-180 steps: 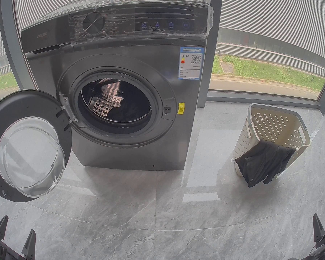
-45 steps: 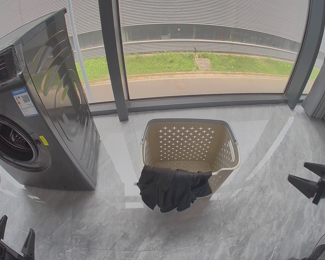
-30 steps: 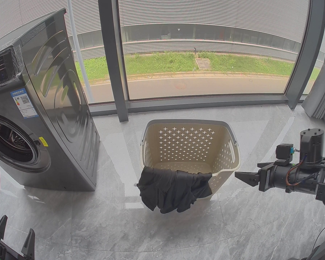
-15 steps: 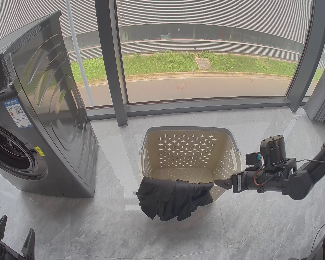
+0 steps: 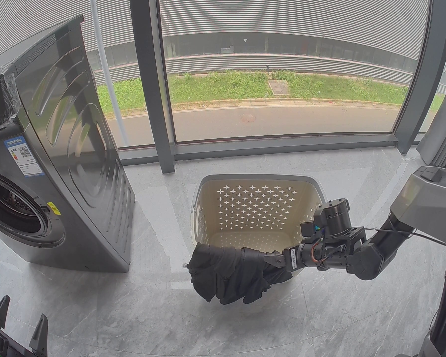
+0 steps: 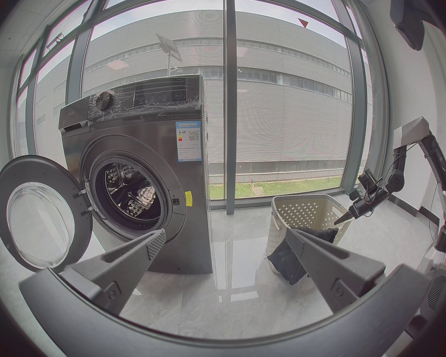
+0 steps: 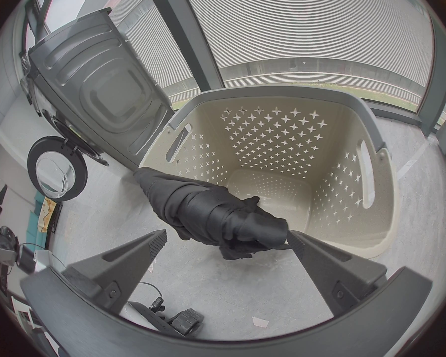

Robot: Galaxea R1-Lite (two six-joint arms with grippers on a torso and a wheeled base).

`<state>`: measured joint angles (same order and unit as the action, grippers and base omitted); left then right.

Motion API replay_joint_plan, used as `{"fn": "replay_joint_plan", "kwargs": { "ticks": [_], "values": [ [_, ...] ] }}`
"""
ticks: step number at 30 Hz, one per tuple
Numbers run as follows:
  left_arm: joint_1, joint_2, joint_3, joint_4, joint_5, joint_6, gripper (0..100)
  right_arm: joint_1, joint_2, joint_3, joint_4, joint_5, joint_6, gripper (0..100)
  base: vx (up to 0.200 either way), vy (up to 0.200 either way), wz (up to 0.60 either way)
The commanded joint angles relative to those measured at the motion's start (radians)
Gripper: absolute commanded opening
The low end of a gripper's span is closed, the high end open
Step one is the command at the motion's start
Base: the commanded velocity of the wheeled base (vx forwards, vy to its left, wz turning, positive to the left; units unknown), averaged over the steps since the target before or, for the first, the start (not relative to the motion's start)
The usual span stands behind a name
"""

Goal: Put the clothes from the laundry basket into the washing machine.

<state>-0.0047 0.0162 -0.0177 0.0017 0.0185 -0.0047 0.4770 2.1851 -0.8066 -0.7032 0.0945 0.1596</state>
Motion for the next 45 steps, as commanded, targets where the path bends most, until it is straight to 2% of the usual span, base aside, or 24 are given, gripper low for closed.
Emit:
{"fn": "replay_joint_plan", "kwargs": {
  "ticks": [1, 4, 15, 21, 25, 26, 28, 36, 45],
  "values": [
    [0.0, -0.016, 0.018, 0.0, 0.0, 0.002, 100, 0.041, 0.019, -0.014, 0.001, -0.01, 0.003, 100, 0.0, 0.0, 0.0],
    [0.0, -0.016, 0.018, 0.0, 0.0, -0.001, 100, 0.049, 0.042, -0.049, 0.002, -0.024, 0.006, 100, -0.2, 0.0, 0.0],
    [0.0, -0.016, 0.018, 0.001, 0.001, -0.001, 100, 0.035, 0.137, -0.131, 0.008, -0.041, 0.009, 100, 0.0, 0.0, 0.0],
    [0.0, -0.016, 0.018, 0.0, 0.001, 0.0, 100, 0.045, 0.139, -0.148, 0.042, -0.042, 0.066, 100, 0.0, 0.0, 0.0],
    [0.0, -0.016, 0.018, 0.001, 0.001, 0.002, 100, 0.035, 0.162, -0.184, 0.057, -0.067, 0.072, 100, 0.0, 0.0, 0.0],
    [0.0, -0.016, 0.018, 0.0, 0.003, 0.0, 100, 0.032, 0.177, -0.214, 0.083, -0.085, 0.077, 100, 0.0, 0.0, 0.0],
    [0.0, -0.016, 0.018, 0.001, 0.003, 0.0, 100, 0.018, 0.191, -0.244, 0.117, -0.096, 0.1, 100, 0.0, 0.0, 0.0],
    [0.0, -0.016, 0.018, 0.0, 0.003, 0.002, 100, 0.006, 0.214, -0.315, 0.208, -0.096, 0.183, 100, 0.0, 0.0, 0.0],
    [0.0, -0.016, 0.018, 0.0, 0.003, 0.0, 100, 0.003, 0.248, -0.355, 0.206, -0.094, 0.192, 100, 0.0, 0.0, 0.0]
  ]
}}
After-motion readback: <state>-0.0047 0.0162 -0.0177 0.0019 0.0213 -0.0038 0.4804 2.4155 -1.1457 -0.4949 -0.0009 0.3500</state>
